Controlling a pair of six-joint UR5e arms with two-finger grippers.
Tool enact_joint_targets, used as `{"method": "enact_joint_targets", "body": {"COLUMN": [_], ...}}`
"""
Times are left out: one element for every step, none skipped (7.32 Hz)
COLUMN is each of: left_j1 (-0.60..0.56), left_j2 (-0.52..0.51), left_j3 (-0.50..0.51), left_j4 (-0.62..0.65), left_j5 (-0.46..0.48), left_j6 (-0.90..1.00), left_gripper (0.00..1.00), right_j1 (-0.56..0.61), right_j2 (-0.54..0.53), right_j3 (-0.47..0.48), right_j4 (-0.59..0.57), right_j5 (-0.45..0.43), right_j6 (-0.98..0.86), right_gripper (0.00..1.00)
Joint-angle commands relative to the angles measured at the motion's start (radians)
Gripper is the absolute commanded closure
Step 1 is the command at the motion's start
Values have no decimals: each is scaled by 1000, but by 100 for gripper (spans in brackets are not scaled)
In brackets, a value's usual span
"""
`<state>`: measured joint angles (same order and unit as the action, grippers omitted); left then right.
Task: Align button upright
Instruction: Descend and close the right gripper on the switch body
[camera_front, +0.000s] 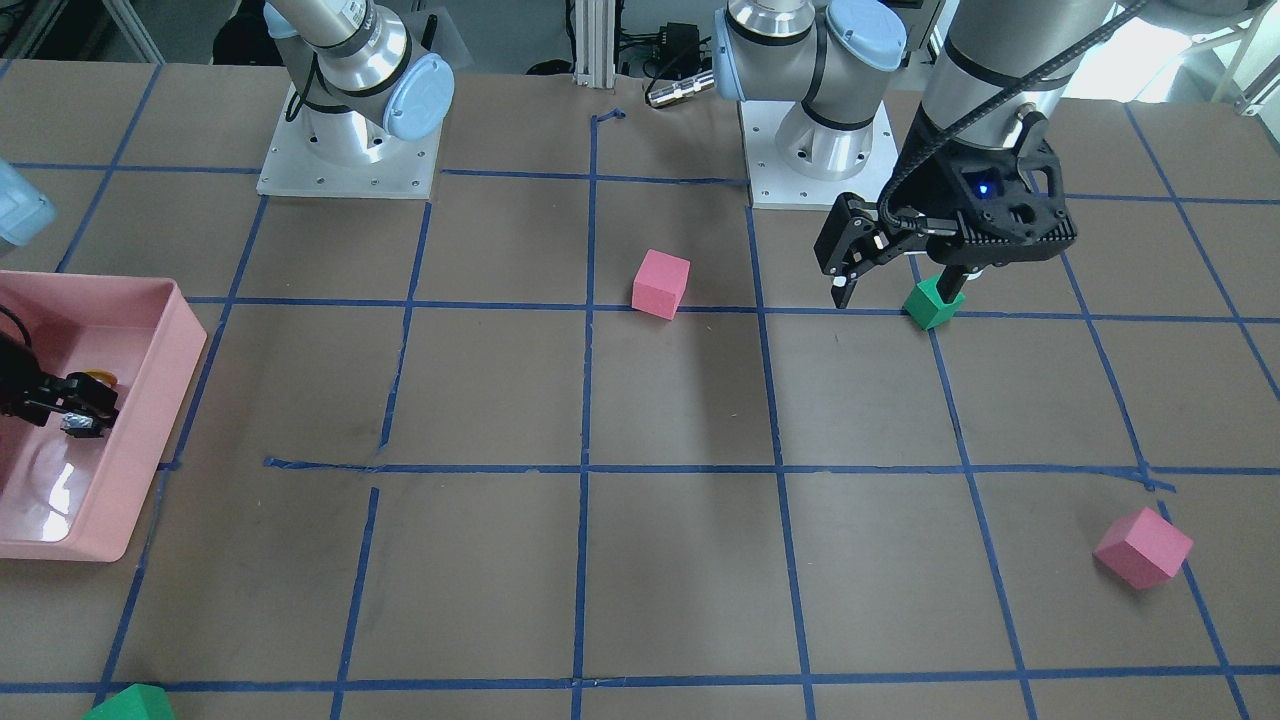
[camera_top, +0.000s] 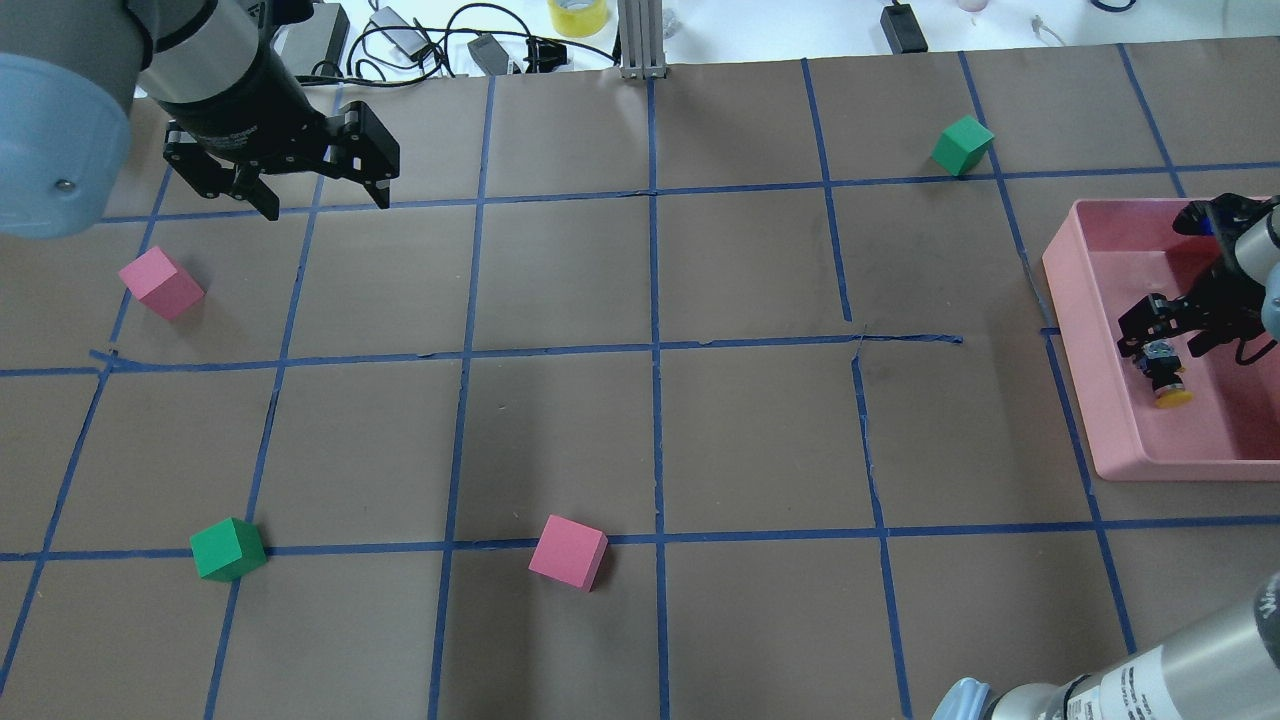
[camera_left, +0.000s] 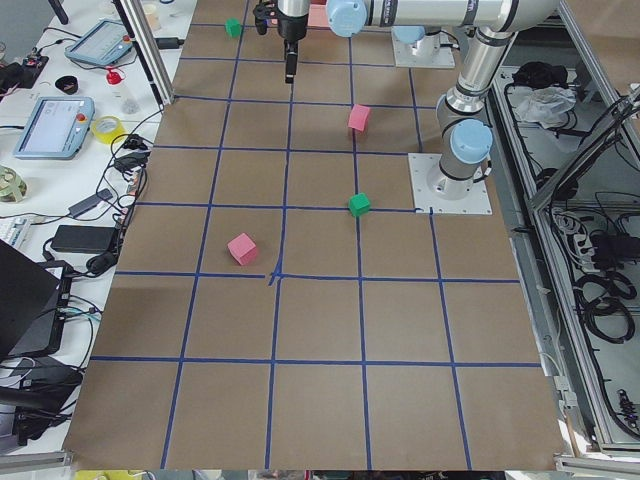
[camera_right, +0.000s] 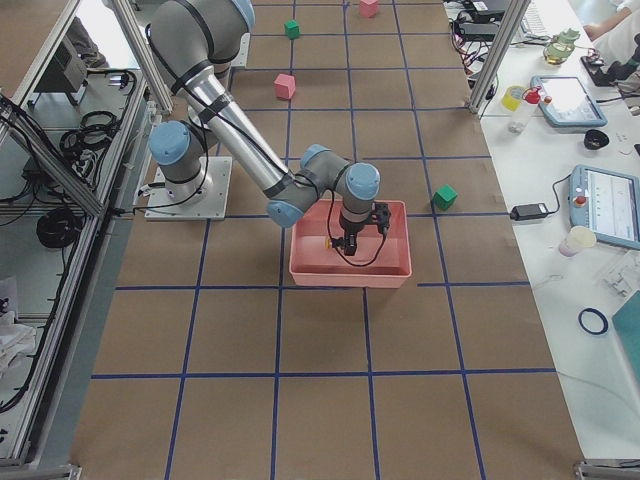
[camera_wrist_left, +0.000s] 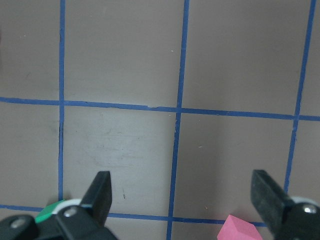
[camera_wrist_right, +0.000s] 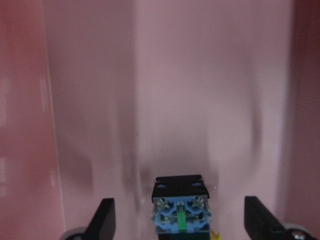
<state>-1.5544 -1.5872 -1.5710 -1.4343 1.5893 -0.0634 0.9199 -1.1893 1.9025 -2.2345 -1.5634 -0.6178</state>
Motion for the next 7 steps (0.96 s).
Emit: {"method": "enact_joint_targets", "body": {"left_j1": [0,0,0,0,0,0,0], "left_j2": [-1,-1,-1,-1,-1,-1,-1], "left_j3": [0,0,0,0,0,0,0], "left_j4": [0,0,0,0,0,0,0], "left_j5": [1,1,0,0,1,1,3], "left_j6": [1,1,1,1,1,1,1], "left_gripper": [0,0,0,0,0,0,0], "right_j1": [-1,-1,0,0,0,0,0], "right_j2": [0,0,0,-1,-3,-3,-4], "right_j3": [3,4,4,4,4,3,3], "right_j4": [-1,-1,7,7,10,12,13], "right_j5": [2,-3,-9,-10,-33,-67,-61], "right_j6": [1,1,-3,-5,-3,-2,-3], "right_gripper": [8,20,26,26,40,60,71]}}
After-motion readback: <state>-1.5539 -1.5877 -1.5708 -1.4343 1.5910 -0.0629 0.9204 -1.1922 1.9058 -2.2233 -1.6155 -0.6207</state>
